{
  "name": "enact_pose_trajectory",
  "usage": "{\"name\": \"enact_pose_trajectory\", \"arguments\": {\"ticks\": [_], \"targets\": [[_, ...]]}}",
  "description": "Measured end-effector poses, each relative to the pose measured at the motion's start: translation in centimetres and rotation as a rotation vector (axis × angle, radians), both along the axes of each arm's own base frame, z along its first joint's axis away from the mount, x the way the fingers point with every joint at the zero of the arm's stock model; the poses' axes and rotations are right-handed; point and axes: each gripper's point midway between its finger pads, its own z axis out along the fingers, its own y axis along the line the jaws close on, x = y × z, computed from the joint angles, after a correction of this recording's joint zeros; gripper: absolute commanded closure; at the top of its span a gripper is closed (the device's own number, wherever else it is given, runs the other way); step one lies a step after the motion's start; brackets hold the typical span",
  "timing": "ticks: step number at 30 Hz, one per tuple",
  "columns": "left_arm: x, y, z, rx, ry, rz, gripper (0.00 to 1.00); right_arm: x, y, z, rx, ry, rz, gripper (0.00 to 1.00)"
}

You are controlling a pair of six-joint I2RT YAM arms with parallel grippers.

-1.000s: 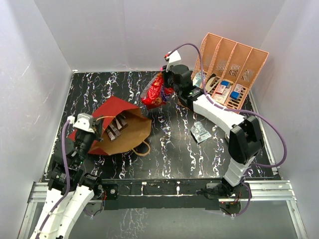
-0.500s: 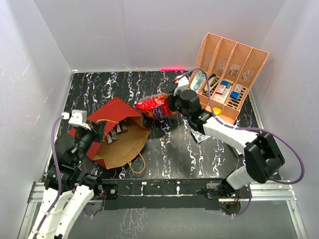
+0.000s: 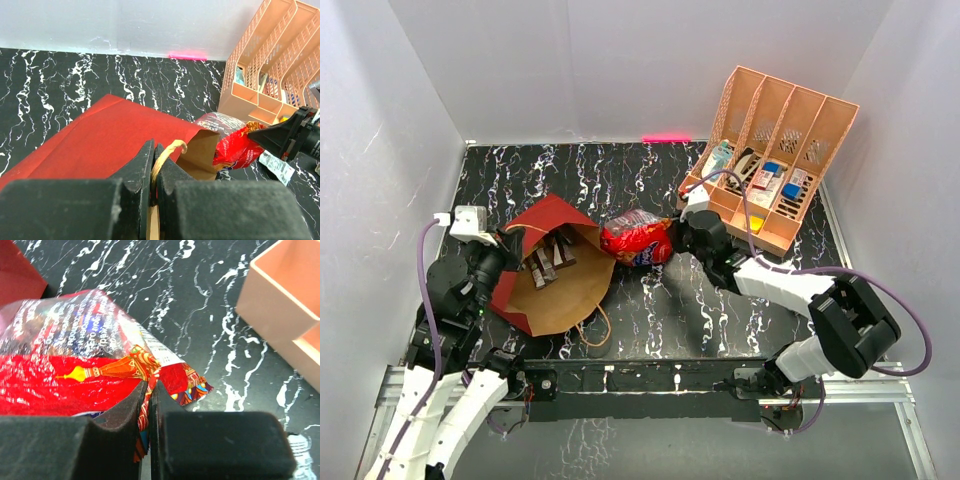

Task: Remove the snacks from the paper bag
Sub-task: Place the snack at the center of the board.

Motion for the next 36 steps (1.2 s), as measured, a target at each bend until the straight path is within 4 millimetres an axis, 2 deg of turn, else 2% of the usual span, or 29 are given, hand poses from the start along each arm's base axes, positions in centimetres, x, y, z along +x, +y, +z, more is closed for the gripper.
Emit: {"name": "enact_pose_trajectory", "arguments": {"ticks": [2,9,11,14,16,19,25,29,32,34,36], "targets": [[0.0,0.1,0.4,-0.003,-0.008,0.007,1.00,0.5,-0.8,0.1,0.002,-0.003,-0.022,0.92],[-0.3,0.1,1.3,-0.010,-0.025,0.009,1.00,3.7,-5.8,1.5,-0.055,-0.049,-0.138,0.92],[-0.3,0.1,1.3,-0.013,-0.021,0.009,1.00,4.4,-6.7,2.2,-0.072,-0.067,-0.156,0.92],[-0.3,0.1,1.3,-0.014,-0.023,0.008,1.00,4.4,-7.1,2.2,-0.084,-0.072,-0.157,0.92],[-0.4,0.0,1.2,-0.015,-0.022,0.006,1.00,3.6,-7.2,1.8,-0.075,-0.065,-0.148,0.92],[-0.4,0.0,1.2,-0.013,-0.023,0.005,1.00,0.9,-7.4,0.5,-0.025,-0.028,-0.123,0.92],[-0.3,0.0,0.9,0.010,-0.017,0.016,1.00,-3.8,-6.6,-3.3,0.117,0.100,-0.062,0.81],[-0.2,-0.2,0.7,0.017,-0.011,0.012,1.00,-5.1,-6.0,-4.5,0.150,0.163,-0.034,0.68],[-0.1,-0.3,0.6,0.025,-0.007,0.014,1.00,-5.4,-6.0,-4.5,0.150,0.175,-0.027,0.52],[-0.1,-0.1,0.6,0.028,-0.007,0.020,1.00,-5.7,-6.2,-4.4,0.138,0.182,-0.023,0.35],[-0.1,0.0,0.7,0.031,-0.009,0.027,1.00,-5.9,-6.4,-3.8,0.127,0.184,-0.027,0.10]]}}
